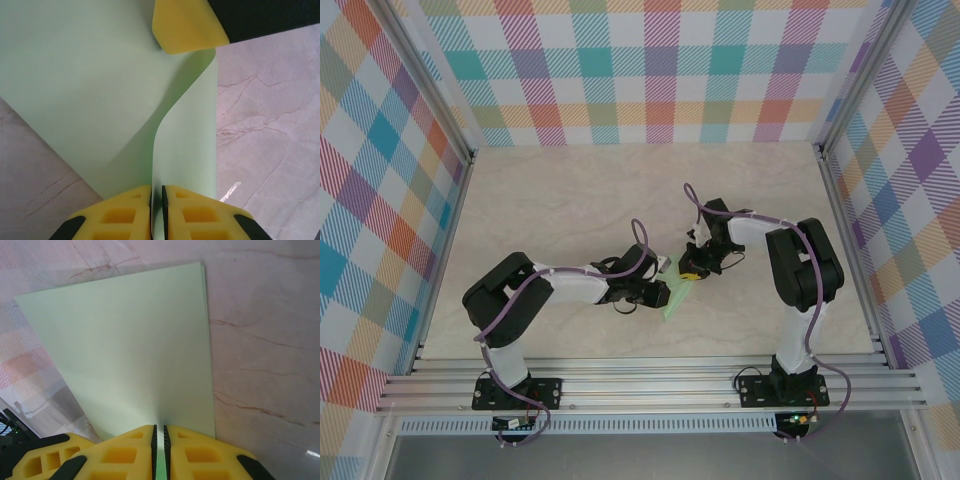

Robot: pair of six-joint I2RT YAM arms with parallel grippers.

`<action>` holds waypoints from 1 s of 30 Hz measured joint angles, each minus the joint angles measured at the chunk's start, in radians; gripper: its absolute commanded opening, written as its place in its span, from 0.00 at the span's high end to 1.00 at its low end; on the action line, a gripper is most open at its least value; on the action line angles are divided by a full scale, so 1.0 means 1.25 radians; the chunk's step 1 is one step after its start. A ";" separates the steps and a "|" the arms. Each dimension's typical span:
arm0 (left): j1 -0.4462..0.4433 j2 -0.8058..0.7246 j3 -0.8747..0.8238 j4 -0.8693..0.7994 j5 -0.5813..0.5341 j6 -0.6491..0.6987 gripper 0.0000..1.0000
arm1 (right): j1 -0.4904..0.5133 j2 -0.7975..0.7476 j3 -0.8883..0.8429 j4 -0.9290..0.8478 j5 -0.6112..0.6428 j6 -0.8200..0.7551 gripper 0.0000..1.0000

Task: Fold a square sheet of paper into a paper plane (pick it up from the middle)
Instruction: Third fold the triangle at the center of the table.

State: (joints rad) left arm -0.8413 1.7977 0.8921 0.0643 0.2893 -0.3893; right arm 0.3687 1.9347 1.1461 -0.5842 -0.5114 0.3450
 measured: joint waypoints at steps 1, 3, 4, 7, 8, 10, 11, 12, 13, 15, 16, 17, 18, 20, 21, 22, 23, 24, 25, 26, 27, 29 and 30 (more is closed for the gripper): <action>0.000 0.000 0.000 0.000 0.003 -0.003 0.85 | 0.000 0.000 -0.001 0.000 0.000 0.001 0.86; 0.000 0.000 -0.004 0.010 0.013 -0.009 0.85 | 0.000 0.000 -0.002 0.002 0.000 0.002 0.86; 0.000 0.000 -0.005 0.014 0.014 -0.010 0.85 | 0.000 0.000 -0.002 0.002 0.000 0.002 0.86; 0.000 0.000 -0.008 0.016 0.013 -0.012 0.85 | 0.000 0.000 -0.005 0.005 -0.002 0.004 0.86; 0.000 0.000 -0.009 0.016 0.012 -0.012 0.85 | 0.000 0.000 -0.005 0.006 -0.003 0.004 0.86; 0.000 0.000 -0.010 0.014 0.006 -0.011 0.85 | 0.000 0.000 -0.005 0.006 -0.003 0.004 0.86; 0.000 0.000 -0.010 0.014 0.003 -0.011 0.85 | 0.000 0.000 -0.005 0.006 -0.003 0.004 0.86; 0.000 0.000 -0.010 0.014 0.001 -0.010 0.85 | 0.000 0.000 -0.005 0.006 -0.004 0.004 0.86; 0.000 0.000 -0.010 0.014 0.001 -0.008 0.85 | 0.000 0.000 -0.005 0.006 -0.004 0.004 0.86; 0.000 0.001 -0.010 0.014 0.001 -0.008 0.85 | 0.000 0.000 -0.005 0.006 -0.004 0.004 0.86; 0.000 0.002 -0.010 0.014 0.002 -0.007 0.85 | 0.000 0.000 -0.005 0.006 -0.004 0.004 0.86; 0.000 0.003 -0.009 0.014 0.002 -0.007 0.84 | 0.000 0.000 -0.005 0.006 -0.004 0.004 0.86; 0.000 0.004 -0.009 0.014 0.002 -0.007 0.84 | 0.000 0.000 -0.005 0.006 -0.004 0.004 0.86; 0.000 0.004 -0.009 0.014 0.002 -0.005 0.84 | 0.000 0.000 -0.006 0.006 -0.004 0.004 0.86; 0.000 0.004 -0.009 0.014 0.002 -0.004 0.84 | 0.000 0.000 -0.006 0.008 -0.004 0.004 0.86; 0.000 0.004 -0.009 0.014 0.001 -0.002 0.84 | 0.000 0.000 -0.007 0.008 -0.004 0.004 0.86; 0.000 0.004 -0.008 0.014 0.002 0.002 0.84 | 0.000 0.000 -0.007 0.009 -0.004 0.004 0.86; 0.000 0.004 -0.008 0.014 0.002 0.005 0.84 | 0.000 0.000 -0.008 0.010 -0.004 0.004 0.86; 0.000 0.004 -0.006 0.012 0.002 0.009 0.84 | 0.000 0.000 -0.009 0.011 -0.004 0.004 0.86; 0.000 0.004 -0.005 0.010 0.002 0.011 0.84 | 0.000 0.000 -0.009 0.012 -0.005 0.004 0.86; 0.000 0.004 -0.004 0.008 0.002 0.014 0.84 | 0.000 0.000 -0.010 0.012 -0.005 0.004 0.86; 0.000 0.004 -0.002 0.005 0.002 0.019 0.83 | 0.000 0.000 -0.010 0.012 -0.005 0.004 0.86; 0.000 0.004 -0.002 0.003 0.001 0.021 0.83 | 0.000 0.000 -0.010 0.012 -0.005 0.004 0.86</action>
State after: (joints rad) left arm -0.8417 1.8027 0.8894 0.0681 0.2909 -0.3630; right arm 0.3687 1.9347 1.1339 -0.5694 -0.5175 0.3504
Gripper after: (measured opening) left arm 0.164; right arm 0.141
